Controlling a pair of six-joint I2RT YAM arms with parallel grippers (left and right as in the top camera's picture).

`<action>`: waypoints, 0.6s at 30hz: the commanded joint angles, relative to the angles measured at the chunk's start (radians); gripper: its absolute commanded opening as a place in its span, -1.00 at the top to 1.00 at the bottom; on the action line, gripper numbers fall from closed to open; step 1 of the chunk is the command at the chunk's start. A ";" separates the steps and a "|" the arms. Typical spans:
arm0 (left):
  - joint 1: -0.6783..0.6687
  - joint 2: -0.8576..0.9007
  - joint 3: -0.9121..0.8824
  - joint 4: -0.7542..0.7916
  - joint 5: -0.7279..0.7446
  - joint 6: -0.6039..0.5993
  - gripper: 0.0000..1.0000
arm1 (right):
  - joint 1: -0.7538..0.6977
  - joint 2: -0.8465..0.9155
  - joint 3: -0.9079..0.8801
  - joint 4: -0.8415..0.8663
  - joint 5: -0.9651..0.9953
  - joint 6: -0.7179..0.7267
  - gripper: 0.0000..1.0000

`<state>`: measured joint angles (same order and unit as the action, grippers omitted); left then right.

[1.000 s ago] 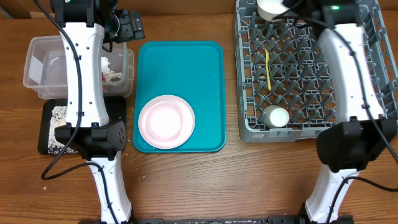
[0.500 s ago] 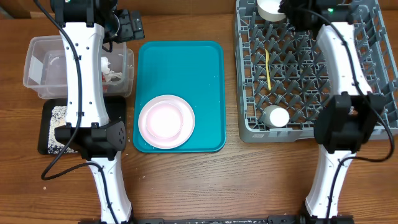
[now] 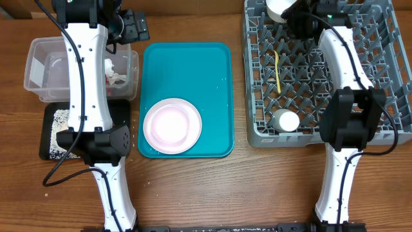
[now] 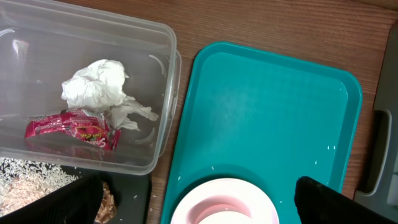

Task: Sort waste into correct bins and load items into the dishwasher
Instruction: 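Lower the bowl upside down into the rack and open the right gripper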

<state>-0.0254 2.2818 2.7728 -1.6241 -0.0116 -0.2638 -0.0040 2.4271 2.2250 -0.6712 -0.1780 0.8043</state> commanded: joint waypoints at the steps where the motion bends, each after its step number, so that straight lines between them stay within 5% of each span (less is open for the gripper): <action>1: 0.005 -0.010 -0.003 0.002 0.008 -0.006 -1.00 | 0.004 0.030 0.007 0.004 0.000 -0.002 0.16; 10: 0.005 -0.010 -0.003 0.002 0.008 -0.006 -1.00 | 0.003 0.031 0.009 0.012 -0.003 -0.044 0.74; 18: 0.005 -0.010 -0.003 0.002 0.008 -0.006 -1.00 | 0.003 -0.020 0.009 -0.011 0.032 -0.150 0.92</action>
<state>-0.0254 2.2818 2.7728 -1.6241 -0.0116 -0.2638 -0.0032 2.4542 2.2250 -0.6632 -0.1818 0.7212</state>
